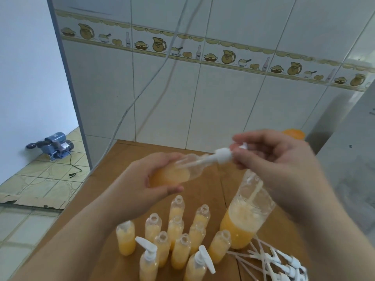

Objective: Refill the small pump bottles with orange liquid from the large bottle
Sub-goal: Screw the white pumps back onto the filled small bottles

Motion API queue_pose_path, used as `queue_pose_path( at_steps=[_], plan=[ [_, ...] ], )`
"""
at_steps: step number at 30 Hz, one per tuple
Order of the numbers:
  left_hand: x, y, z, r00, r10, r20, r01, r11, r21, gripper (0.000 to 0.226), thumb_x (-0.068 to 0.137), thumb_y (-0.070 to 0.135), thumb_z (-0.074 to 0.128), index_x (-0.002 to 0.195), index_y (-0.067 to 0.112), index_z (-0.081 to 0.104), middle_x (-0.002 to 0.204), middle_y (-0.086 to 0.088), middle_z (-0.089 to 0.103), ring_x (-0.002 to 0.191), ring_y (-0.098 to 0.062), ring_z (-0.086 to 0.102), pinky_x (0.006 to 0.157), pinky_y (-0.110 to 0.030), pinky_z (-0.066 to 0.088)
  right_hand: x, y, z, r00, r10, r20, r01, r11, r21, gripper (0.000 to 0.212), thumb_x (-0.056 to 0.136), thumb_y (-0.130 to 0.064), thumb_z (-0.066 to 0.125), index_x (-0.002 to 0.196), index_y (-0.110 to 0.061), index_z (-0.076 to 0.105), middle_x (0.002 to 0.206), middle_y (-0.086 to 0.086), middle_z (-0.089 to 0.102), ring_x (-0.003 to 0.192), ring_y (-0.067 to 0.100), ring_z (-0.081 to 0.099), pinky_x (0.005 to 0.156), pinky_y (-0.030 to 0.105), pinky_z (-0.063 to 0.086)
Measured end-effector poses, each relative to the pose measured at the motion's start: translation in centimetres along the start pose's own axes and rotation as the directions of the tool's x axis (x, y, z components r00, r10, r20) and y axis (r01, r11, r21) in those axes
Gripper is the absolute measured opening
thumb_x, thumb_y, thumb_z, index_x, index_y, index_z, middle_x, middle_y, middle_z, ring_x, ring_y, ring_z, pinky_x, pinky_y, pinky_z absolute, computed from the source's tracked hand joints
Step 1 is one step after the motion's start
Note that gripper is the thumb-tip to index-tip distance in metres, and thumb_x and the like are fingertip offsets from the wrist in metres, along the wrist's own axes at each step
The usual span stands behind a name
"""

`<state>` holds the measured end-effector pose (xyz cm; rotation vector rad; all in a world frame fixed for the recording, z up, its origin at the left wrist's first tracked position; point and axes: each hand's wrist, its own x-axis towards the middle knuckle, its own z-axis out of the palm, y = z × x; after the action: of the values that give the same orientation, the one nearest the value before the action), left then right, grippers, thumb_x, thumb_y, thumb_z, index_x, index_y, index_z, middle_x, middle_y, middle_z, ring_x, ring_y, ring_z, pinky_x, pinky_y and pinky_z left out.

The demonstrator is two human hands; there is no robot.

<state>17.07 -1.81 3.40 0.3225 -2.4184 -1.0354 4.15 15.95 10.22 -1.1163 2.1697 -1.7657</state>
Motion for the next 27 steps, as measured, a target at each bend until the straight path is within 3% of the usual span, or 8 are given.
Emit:
queue_pose_path(
  at_steps=[2, 5, 9, 12, 14, 19, 24, 27],
  plan=[
    [-0.5, 0.8, 1.5, 0.998, -0.040, -0.044, 0.031, 0.983, -0.182, 0.050, 0.070, 0.043, 0.067, 0.111, 0.059, 0.044, 0.096, 0.029, 0.059, 0.089, 0.008, 0.056, 0.068, -0.007, 0.046, 0.8, -0.3, 1.0, 0.997, 0.056, 0.045, -0.060, 0.994, 0.088, 0.021, 0.076, -0.025, 0.069, 0.097, -0.021, 0.068, 0.074, 0.000, 0.072, 0.065, 0.011, 0.069, 0.059, 0.017, 0.054],
    [-1.0, 1.2, 3.3, 0.986, -0.152, -0.070, 0.103, 0.880, -0.464, 0.040, 0.071, 0.048, 0.068, 0.109, 0.057, 0.056, 0.089, 0.017, 0.066, 0.073, -0.006, 0.062, 0.061, -0.018, 0.050, 1.7, 0.5, 1.2, 0.985, 0.151, 0.080, -0.166, 0.953, 0.252, 0.048, 0.072, -0.051, 0.054, 0.109, -0.021, 0.064, 0.086, 0.001, 0.073, 0.076, 0.017, 0.066, 0.072, 0.028, 0.056],
    [-1.3, 1.5, 3.7, 0.973, -0.229, -0.010, 0.167, 0.736, -0.656, 0.043, 0.068, 0.043, 0.070, 0.110, 0.044, 0.063, 0.075, 0.003, 0.065, 0.064, -0.015, 0.058, 0.060, -0.025, 0.050, 1.6, 1.2, 1.7, 0.965, 0.154, 0.213, -0.245, 0.818, 0.520, 0.046, 0.078, -0.020, 0.057, 0.124, -0.016, 0.057, 0.107, 0.004, 0.071, 0.103, 0.020, 0.065, 0.089, 0.032, 0.050],
    [-1.5, 2.0, 3.8, 0.976, -0.219, 0.018, 0.171, 0.707, -0.686, 0.045, 0.063, 0.040, 0.070, 0.107, 0.043, 0.067, 0.075, -0.001, 0.065, 0.065, -0.017, 0.059, 0.059, -0.028, 0.050, 1.7, 1.4, 3.0, 0.977, 0.143, 0.160, -0.210, 0.798, 0.565, 0.045, 0.065, -0.012, 0.066, 0.110, -0.017, 0.064, 0.086, 0.000, 0.072, 0.089, 0.015, 0.069, 0.080, 0.029, 0.053],
    [-1.6, 2.2, 4.0, 0.976, -0.220, -0.003, 0.155, 0.698, -0.699, 0.044, 0.064, 0.039, 0.070, 0.108, 0.042, 0.067, 0.074, -0.001, 0.065, 0.065, -0.017, 0.060, 0.059, -0.028, 0.050, 1.8, 1.4, 3.6, 0.977, 0.185, 0.107, -0.212, 0.792, 0.573, 0.046, 0.058, -0.015, 0.073, 0.103, -0.018, 0.066, 0.069, 0.000, 0.061, 0.075, 0.016, 0.065, 0.074, 0.027, 0.052],
    [-1.2, 2.8, 3.9, 0.970, -0.239, -0.041, 0.147, 0.718, -0.680, 0.045, 0.063, 0.041, 0.068, 0.108, 0.041, 0.065, 0.074, 0.003, 0.067, 0.064, -0.014, 0.061, 0.059, -0.026, 0.051, 1.6, 1.5, 3.4, 0.958, 0.159, 0.237, -0.274, 0.747, 0.605, 0.034, 0.069, -0.022, 0.066, 0.103, -0.017, 0.068, 0.098, -0.001, 0.072, 0.098, 0.018, 0.066, 0.091, 0.037, 0.050],
    [-1.5, 2.9, 4.0, 0.977, -0.203, -0.066, 0.125, 0.793, -0.597, 0.039, 0.070, 0.033, 0.067, 0.108, 0.042, 0.061, 0.079, 0.008, 0.069, 0.064, -0.010, 0.062, 0.057, -0.023, 0.053, 2.0, 1.8, 3.8, 0.964, 0.189, 0.189, -0.263, 0.800, 0.539, 0.026, 0.059, -0.025, 0.075, 0.080, -0.017, 0.063, 0.070, -0.010, 0.064, 0.068, 0.007, 0.062, 0.086, 0.042, 0.046],
    [-1.4, 2.9, 4.3, 0.967, -0.249, -0.060, 0.153, 0.751, -0.642, 0.035, 0.068, 0.033, 0.067, 0.101, 0.045, 0.065, 0.079, 0.007, 0.069, 0.065, -0.010, 0.062, 0.058, -0.023, 0.053, 2.1, 2.0, 3.1, 0.943, 0.193, 0.271, -0.310, 0.805, 0.506, 0.028, 0.071, -0.037, 0.066, 0.091, -0.017, 0.069, 0.093, -0.003, 0.072, 0.093, 0.017, 0.064, 0.096, 0.046, 0.043]
  ],
)
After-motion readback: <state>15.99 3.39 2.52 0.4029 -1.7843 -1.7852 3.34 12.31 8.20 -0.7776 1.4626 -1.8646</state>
